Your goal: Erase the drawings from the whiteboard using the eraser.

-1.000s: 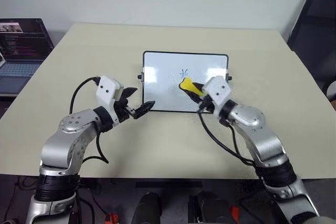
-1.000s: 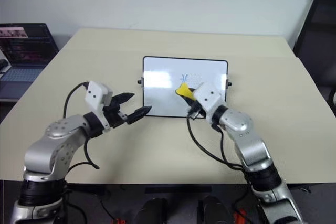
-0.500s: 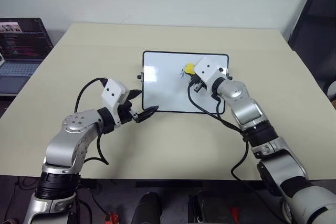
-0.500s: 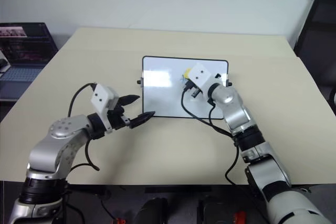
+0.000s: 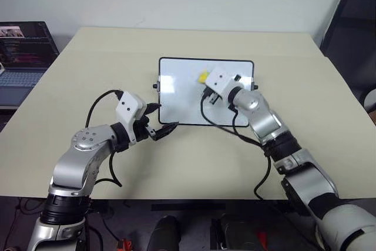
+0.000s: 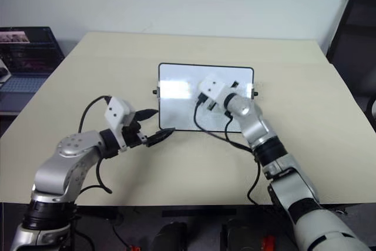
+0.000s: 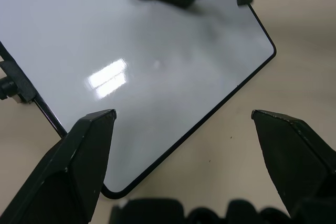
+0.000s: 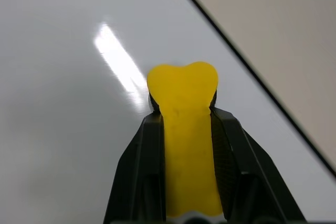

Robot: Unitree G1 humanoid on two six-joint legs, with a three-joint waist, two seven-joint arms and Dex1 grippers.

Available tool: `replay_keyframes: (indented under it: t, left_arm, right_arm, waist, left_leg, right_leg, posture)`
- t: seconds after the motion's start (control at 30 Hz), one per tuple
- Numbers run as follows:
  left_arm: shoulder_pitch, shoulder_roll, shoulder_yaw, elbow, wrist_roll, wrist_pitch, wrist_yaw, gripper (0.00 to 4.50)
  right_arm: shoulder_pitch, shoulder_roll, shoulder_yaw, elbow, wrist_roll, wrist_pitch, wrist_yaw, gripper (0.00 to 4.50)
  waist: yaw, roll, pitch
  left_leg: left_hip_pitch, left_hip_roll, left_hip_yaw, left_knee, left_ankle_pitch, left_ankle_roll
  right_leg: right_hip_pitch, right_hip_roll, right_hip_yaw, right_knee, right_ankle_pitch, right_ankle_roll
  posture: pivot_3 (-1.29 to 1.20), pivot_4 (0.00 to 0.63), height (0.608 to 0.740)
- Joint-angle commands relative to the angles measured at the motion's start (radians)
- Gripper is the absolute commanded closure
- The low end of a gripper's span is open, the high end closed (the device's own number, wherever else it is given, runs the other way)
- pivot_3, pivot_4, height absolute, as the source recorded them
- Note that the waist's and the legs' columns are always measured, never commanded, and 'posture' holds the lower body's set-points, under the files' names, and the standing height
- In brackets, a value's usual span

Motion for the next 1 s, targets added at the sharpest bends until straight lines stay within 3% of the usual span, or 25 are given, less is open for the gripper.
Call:
replay_keyframes:
  t: [0.03,0.23,0.43,0.77,1.0]
  left_arm:
    - [-0.012,-0.005,-0.002,-0.048,-0.005,0.001,0.009,0.00]
    - [-0.014,-0.005,-0.005,-0.053,-0.010,0.008,0.013,0.00]
    - [-0.010,-0.010,-0.012,-0.050,-0.011,0.002,0.008,0.00]
    - [0.000,-0.012,-0.014,-0.052,-0.011,0.001,0.005,0.00]
    - [0.007,-0.013,-0.012,-0.054,-0.012,-0.001,0.004,0.00]
  right_arm:
    - [0.001,-0.014,0.016,0.007,-0.019,0.013,0.059,3.66]
    - [0.068,-0.059,0.072,-0.098,-0.023,0.093,0.238,3.66]
    - [0.002,-0.040,-0.026,-0.045,-0.035,0.043,0.034,3.66]
    - [0.078,-0.009,0.036,-0.135,-0.019,0.054,0.162,3.66]
    - [0.083,0.024,0.040,-0.125,-0.044,0.039,0.123,3.66]
  waist:
    - [-0.001,0.000,0.000]
    - [-0.001,0.000,0.000]
    - [-0.001,0.000,0.000]
    - [-0.001,0.000,0.000]
    - [-0.003,0.000,0.000]
  left_leg:
    - [0.000,0.000,0.000,0.000,0.000,0.000]
    - [0.001,0.000,-0.001,0.000,0.000,0.000]
    - [0.001,0.000,0.000,0.001,0.000,0.000]
    - [0.001,0.000,0.000,0.000,0.000,0.000]
    - [0.001,0.001,-0.001,0.000,0.000,0.000]
  right_leg:
    - [0.000,0.000,0.000,0.000,0.000,0.000]
    - [0.001,0.000,0.000,0.000,0.000,0.000]
    - [0.001,0.000,0.000,0.001,0.000,0.000]
    - [0.001,0.000,0.000,0.000,0.000,0.000]
    - [0.000,0.000,0.000,0.001,0.000,0.000]
  posture:
    - [0.00,0.150,0.740]
    - [0.00,0.150,0.740]
    - [0.00,0.150,0.740]
    - [0.00,0.150,0.740]
    - [0.00,0.150,0.740]
